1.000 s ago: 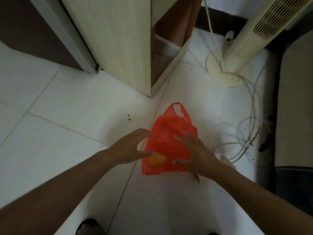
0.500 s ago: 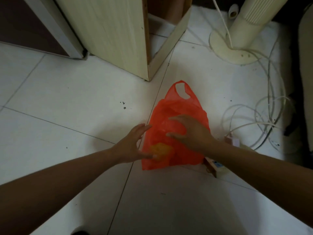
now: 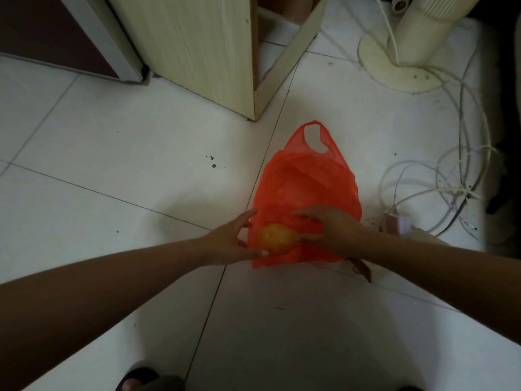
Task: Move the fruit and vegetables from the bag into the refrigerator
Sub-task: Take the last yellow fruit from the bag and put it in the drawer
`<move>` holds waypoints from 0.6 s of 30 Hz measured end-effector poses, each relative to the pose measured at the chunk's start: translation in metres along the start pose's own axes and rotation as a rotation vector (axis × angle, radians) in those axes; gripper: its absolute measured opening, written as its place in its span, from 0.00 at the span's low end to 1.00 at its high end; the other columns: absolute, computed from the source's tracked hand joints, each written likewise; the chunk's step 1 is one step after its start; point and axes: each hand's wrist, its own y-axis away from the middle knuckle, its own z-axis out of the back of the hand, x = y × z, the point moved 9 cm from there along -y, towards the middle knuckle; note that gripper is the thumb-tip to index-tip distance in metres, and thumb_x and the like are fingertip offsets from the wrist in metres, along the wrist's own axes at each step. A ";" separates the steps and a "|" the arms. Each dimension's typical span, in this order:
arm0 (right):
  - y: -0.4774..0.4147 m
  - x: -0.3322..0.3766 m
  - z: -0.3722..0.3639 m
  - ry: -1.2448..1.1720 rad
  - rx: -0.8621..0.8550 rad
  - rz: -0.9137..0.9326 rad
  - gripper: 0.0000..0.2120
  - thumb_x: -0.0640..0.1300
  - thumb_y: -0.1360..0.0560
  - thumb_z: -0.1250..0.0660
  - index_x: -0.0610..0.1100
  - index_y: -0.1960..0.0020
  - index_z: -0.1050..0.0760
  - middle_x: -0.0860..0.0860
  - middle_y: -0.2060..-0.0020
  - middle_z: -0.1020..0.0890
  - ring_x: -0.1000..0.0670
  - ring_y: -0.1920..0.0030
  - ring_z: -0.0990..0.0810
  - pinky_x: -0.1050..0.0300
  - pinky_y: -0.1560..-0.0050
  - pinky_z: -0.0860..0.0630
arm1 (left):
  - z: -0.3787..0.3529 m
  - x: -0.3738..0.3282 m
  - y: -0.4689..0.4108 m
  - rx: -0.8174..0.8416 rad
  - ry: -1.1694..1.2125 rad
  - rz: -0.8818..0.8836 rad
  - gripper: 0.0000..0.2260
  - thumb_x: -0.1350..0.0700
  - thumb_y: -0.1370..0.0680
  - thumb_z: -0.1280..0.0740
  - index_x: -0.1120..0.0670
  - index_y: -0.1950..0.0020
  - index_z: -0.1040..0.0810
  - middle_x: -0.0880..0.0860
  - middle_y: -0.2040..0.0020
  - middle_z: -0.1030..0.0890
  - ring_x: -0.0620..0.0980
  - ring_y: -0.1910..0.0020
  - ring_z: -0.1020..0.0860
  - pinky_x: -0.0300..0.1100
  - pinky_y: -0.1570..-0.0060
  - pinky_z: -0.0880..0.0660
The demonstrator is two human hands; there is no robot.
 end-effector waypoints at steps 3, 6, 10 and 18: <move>-0.003 -0.001 0.009 -0.030 -0.053 -0.011 0.28 0.54 0.29 0.30 0.49 0.32 0.31 0.49 0.35 0.26 0.49 0.37 0.28 0.59 0.38 0.35 | -0.003 -0.004 0.004 0.009 0.000 0.011 0.44 0.48 0.30 0.27 0.43 0.25 0.54 0.51 0.26 0.39 0.47 0.45 0.26 0.39 0.52 0.25; -0.011 0.010 0.009 -0.031 -0.065 0.017 0.28 0.55 0.29 0.30 0.50 0.32 0.32 0.50 0.35 0.26 0.49 0.36 0.28 0.54 0.35 0.33 | -0.004 -0.010 0.006 0.023 -0.013 -0.015 0.45 0.50 0.31 0.26 0.43 0.25 0.54 0.51 0.27 0.38 0.49 0.42 0.26 0.39 0.52 0.24; -0.021 0.034 -0.003 -0.008 -0.003 0.080 0.27 0.54 0.27 0.32 0.49 0.30 0.33 0.50 0.32 0.30 0.49 0.32 0.33 0.56 0.34 0.37 | 0.006 -0.003 0.005 0.002 -0.063 -0.002 0.45 0.47 0.31 0.27 0.43 0.24 0.55 0.52 0.26 0.39 0.50 0.41 0.27 0.36 0.52 0.26; -0.030 0.028 -0.037 0.121 0.177 0.051 0.27 0.53 0.25 0.34 0.47 0.29 0.35 0.48 0.32 0.30 0.48 0.33 0.32 0.56 0.34 0.37 | 0.018 0.012 0.013 -0.030 -0.111 0.056 0.46 0.43 0.32 0.27 0.44 0.24 0.56 0.52 0.25 0.39 0.52 0.37 0.27 0.45 0.41 0.27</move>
